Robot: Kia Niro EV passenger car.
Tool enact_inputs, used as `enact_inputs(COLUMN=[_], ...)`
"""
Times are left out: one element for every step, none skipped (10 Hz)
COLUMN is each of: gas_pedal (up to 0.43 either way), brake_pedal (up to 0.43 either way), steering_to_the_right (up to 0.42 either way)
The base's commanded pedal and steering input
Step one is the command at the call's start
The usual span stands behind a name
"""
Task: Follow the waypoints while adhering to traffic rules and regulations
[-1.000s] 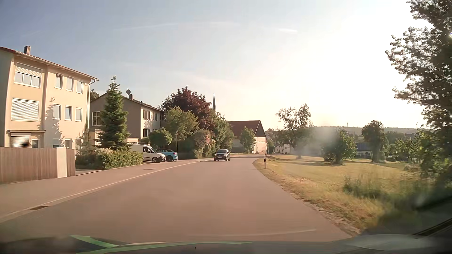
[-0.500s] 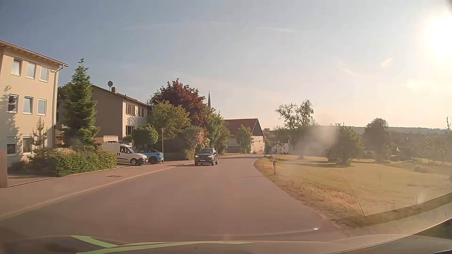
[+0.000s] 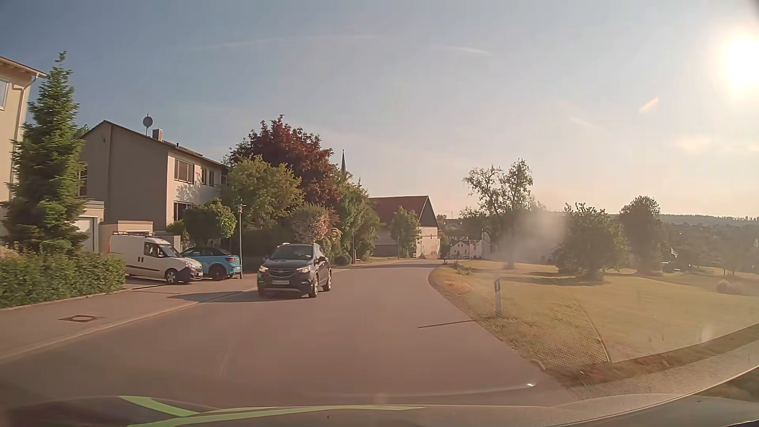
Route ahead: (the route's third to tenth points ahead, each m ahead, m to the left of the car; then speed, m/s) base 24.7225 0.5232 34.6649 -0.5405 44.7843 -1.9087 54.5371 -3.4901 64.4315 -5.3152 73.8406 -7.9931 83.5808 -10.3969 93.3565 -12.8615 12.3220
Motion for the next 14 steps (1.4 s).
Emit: enact_inputs(gas_pedal=[0.028,0.028,0.028,0.028,0.028,0.028,0.028,0.028,0.028,0.028,0.028,0.028,0.028,0.028], brake_pedal=[0.000,0.000,0.000,0.000,0.000,0.000,0.000,0.000,0.000,0.000,0.000,0.000,0.000,0.000], steering_to_the_right=[0.012,0.012,0.012,0.012,0.012,0.013,0.014,0.014,0.015,0.015,0.015,0.015,0.015,0.015])
